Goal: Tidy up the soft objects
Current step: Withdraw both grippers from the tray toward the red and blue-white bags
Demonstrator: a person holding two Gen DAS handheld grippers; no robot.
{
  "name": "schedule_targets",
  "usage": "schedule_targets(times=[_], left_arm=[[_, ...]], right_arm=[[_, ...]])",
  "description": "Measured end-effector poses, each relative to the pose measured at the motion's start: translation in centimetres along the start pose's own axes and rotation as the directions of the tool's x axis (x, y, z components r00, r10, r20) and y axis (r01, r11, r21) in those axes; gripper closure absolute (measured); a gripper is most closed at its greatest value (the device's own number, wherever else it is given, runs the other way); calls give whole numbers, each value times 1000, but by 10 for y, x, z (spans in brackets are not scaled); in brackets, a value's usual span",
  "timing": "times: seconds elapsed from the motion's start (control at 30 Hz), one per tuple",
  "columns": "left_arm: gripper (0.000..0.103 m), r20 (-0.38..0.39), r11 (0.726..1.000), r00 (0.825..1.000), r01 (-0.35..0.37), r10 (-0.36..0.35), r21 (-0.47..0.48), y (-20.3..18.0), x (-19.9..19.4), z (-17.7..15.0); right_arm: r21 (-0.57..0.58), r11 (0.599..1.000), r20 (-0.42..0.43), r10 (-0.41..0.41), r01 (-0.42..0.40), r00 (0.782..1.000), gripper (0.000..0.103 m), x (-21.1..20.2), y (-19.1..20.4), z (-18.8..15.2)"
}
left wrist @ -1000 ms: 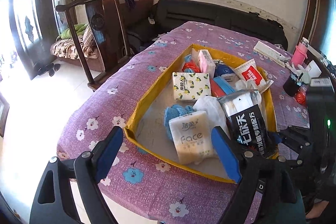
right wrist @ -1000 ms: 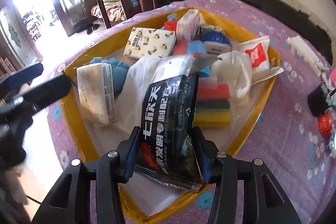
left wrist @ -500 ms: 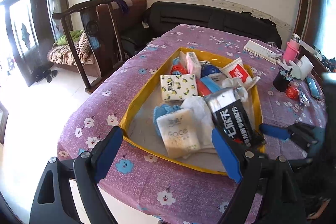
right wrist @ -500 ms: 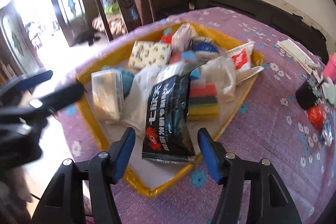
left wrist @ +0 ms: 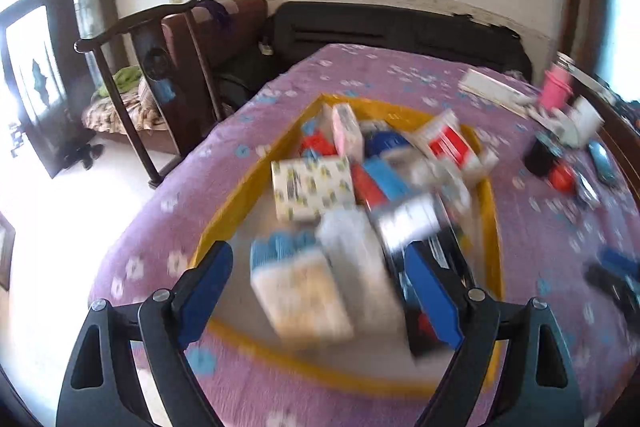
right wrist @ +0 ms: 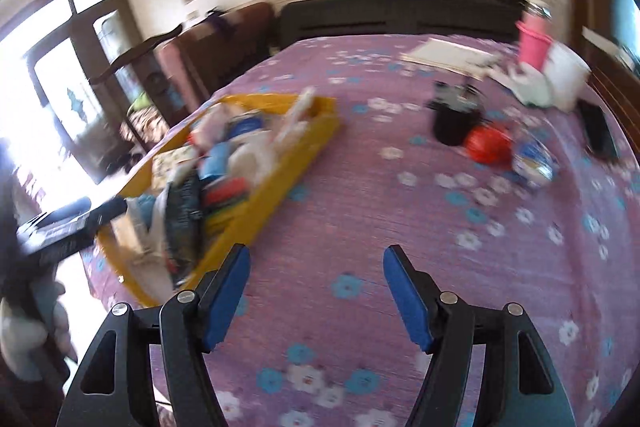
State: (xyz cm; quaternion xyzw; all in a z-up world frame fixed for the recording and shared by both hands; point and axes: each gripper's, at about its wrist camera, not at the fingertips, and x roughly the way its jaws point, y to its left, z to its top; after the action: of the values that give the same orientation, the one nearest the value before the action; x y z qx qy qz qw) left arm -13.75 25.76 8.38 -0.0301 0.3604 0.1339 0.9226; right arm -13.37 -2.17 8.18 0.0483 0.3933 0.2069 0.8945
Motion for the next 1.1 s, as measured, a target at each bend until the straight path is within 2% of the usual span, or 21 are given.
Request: schedule_targets(times=[0.07,0.1,0.17,0.23,0.27,0.3,0.33,0.37,0.47,0.63,0.7,0.83,0.9,0.93,0.97,1.0,1.1], left_arm=[[16,6,999,999,-36,36,35,-14,13,10],[16,-13,992,997,-75,76,99,-28,24,10],[16,-102,964,987,-99,128,247,-55,49,-3],[17,-98,941,984,-109,148,320,-64,50,-12],[17,-109,942,984,-98,139,321,-62,47,-11],[17,-134,952,985,-60,104,301,-56,43,-7],[17,-141,969,989,0,36,246,-46,34,-1],[17,-126,975,992,11,17,220,-40,28,5],[17,-50,977,996,-69,80,201,-27,22,27],[17,-82,965,981,-152,173,213,-21,81,67],[17,-103,965,979,-149,174,215,-23,105,78],[20,-139,967,971,-164,193,196,-28,146,104],[23,-177,981,978,-78,110,176,-37,156,112],[24,-216,985,975,-21,58,169,-43,164,115],[29,-232,984,970,-28,69,177,-47,168,118],[32,-223,982,971,-48,90,184,-49,166,121],[31,-115,983,984,-117,133,143,-38,142,136]], right_arm=[[23,1000,6,-4,4,1000,29,-2,-10,-2],[33,999,7,-7,6,1000,29,-3,-14,-3],[47,999,0,-6,6,1000,29,0,-20,-4],[54,998,-2,-12,12,1000,29,1,-28,-5],[57,998,0,-15,15,1000,29,1,-32,-4],[67,998,8,-19,19,1000,29,1,-39,-3],[77,997,16,-20,19,1000,30,0,-44,-1],[94,995,28,-22,20,999,29,-1,-50,1],[152,988,64,-50,40,997,29,-1,-70,9],[170,971,114,-191,171,975,29,12,-92,13],[185,960,124,-235,211,964,29,16,-101,10],[223,950,114,-250,220,962,29,19,-110,9],[222,951,97,-242,216,965,25,23,-112,10],[225,951,90,-239,214,967,24,25,-114,10],[232,949,84,-237,213,968,24,26,-115,11],[242,948,84,-235,208,968,24,25,-117,10],[271,942,82,-228,198,970,23,24,-122,8]])
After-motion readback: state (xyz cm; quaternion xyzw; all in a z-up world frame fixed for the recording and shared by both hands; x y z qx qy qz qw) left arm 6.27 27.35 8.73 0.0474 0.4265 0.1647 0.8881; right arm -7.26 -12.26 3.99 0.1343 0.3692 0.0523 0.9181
